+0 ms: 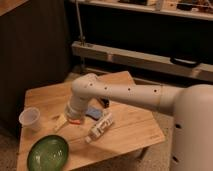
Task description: Pick up the ceramic bowl
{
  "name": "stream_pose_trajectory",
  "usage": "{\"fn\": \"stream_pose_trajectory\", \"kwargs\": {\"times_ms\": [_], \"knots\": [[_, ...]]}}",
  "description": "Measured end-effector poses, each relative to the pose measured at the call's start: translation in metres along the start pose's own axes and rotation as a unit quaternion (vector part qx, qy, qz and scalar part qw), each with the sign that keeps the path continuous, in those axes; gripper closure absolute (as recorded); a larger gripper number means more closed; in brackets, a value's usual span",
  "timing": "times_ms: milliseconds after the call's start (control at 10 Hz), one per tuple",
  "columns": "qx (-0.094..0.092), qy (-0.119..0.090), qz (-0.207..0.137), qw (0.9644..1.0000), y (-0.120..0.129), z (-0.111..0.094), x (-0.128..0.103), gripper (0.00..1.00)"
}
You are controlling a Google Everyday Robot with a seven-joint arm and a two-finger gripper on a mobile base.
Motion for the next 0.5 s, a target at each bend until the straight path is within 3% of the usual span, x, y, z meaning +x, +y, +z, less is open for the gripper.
{"fn": "stream_pose_trajectory", "kwargs": {"times_ms": [200,500], "knots": [[0.020,-0.021,0.013,0.9995,0.002,0.004,-0.003,0.20],[0.053,-0.025,-0.010,0.9982,0.004,0.008,-0.033,0.20]]}}
